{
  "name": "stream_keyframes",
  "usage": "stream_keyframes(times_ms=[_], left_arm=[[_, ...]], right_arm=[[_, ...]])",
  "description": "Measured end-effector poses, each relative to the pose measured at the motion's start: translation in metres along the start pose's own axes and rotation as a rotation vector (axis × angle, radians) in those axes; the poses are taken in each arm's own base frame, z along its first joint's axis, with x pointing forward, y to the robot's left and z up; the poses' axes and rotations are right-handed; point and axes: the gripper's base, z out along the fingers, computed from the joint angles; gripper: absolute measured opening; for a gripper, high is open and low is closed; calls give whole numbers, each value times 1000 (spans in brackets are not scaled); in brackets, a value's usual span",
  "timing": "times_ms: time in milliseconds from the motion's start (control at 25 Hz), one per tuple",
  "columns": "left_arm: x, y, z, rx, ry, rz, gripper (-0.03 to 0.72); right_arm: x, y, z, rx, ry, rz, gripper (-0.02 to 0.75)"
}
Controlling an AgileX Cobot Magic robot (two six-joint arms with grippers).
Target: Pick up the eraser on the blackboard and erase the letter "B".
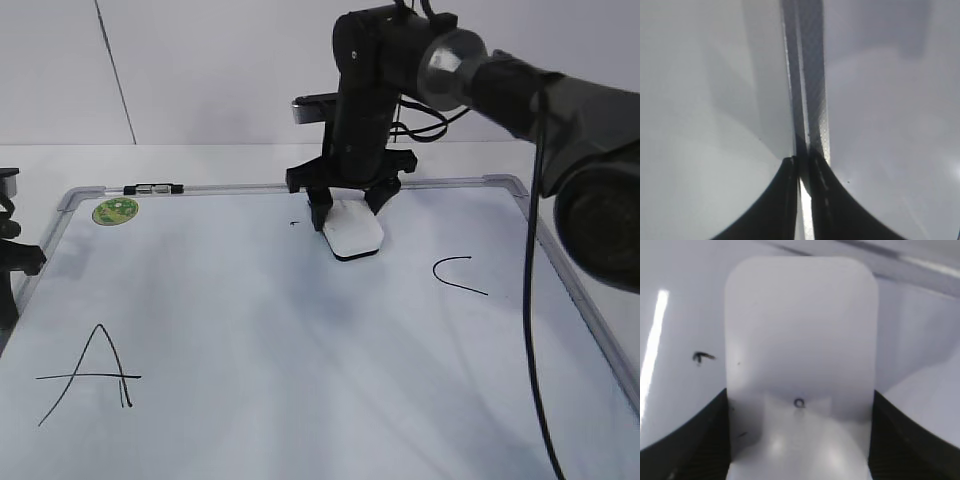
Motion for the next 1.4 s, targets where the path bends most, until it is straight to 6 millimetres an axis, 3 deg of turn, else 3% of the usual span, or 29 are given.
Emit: stream_keyframes(times_ms=[160, 360, 680, 880, 1080, 1400], left_arm=[[1, 0, 0, 1, 15, 0, 36], [3, 0, 0, -4, 37, 5, 37], [5, 1, 0, -7, 60, 5, 37], [6, 1, 0, -9, 62, 7, 37], [6, 1, 0, -9, 62, 7, 37], [5, 0, 0, 3, 52, -3, 37]], right_arm=[[-8, 28, 3, -21, -72, -75, 508], [-4, 64, 6, -41, -105, -165, 508], [5, 97, 5, -53, -116, -258, 508], [4, 95, 6, -48, -117, -257, 508], [-2, 77, 6, -78, -113, -197, 508], [-16, 18, 6, -116, -110, -54, 508]])
